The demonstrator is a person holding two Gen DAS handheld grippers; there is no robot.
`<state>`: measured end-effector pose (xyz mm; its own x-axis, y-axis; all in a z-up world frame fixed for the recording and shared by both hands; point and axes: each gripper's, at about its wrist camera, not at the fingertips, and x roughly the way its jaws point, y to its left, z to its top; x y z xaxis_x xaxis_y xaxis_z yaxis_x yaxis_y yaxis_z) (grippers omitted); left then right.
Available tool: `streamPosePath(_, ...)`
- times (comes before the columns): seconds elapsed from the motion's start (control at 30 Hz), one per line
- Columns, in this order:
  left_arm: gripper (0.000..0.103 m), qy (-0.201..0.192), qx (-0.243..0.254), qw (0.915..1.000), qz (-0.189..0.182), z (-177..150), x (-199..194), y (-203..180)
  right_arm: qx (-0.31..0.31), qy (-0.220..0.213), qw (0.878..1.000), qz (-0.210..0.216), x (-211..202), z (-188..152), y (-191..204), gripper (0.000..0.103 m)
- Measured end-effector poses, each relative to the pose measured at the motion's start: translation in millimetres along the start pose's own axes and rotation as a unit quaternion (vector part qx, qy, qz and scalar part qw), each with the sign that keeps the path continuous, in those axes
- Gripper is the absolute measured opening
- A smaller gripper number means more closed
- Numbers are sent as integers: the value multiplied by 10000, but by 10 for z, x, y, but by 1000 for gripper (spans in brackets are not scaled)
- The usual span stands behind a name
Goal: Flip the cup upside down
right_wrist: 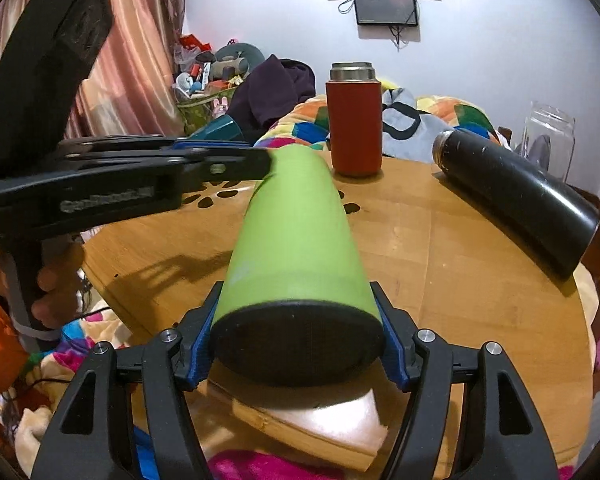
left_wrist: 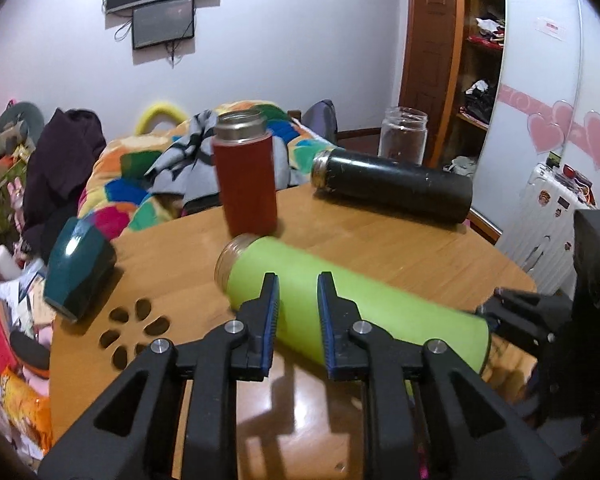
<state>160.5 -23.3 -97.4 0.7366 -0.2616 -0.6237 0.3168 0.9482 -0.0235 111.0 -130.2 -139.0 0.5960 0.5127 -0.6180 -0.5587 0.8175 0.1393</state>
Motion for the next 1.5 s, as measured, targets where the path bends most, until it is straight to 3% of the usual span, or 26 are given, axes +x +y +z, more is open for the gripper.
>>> streamPosePath(0.33, 18, -135, -6, 9997, -181, 66, -52, -1, -227, -567, 9979, -211, -278, 78, 65, 63)
streamPosePath(0.5, 18, -246, -96, 9994, -224, 99, -152, 19, -292, -899, 9955, -110, -438, 231, 87, 63)
streamPosePath(0.67, 17, -400, -262, 9981, -399, 134, -251, 86, -343, -983, 9945, -91, -461, 379, 106, 63)
streamPosePath(0.97, 18, -439, -399, 9978, -297, 56, -365, 334, -369, -916, 9951, 0, -483, 577, 83, 63)
streamPosePath(1.07, 30, -283, -350, 9984, -354, -69, -336, 358, -435, -866, 9953, -30, -479, 606, 125, 63)
streamPosePath(1.13, 50, -236, -268, 9985, -410, -163, -338, 323, -471, -842, 9953, -57, -477, 620, 144, 63)
streamPosePath(1.23, 64, -333, -69, 9990, -278, -290, -378, 206, -479, -806, 9956, -79, -466, 645, 144, 63)
streamPosePath(1.33, 71, -320, -107, 9988, -364, -307, -347, 154, -418, -754, 9962, -82, -459, 679, 120, 63)
streamPosePath(1.5, 74, -376, 86, 9984, -416, -291, -275, -30, -357, -672, 9971, -71, -440, 738, 90, 63)
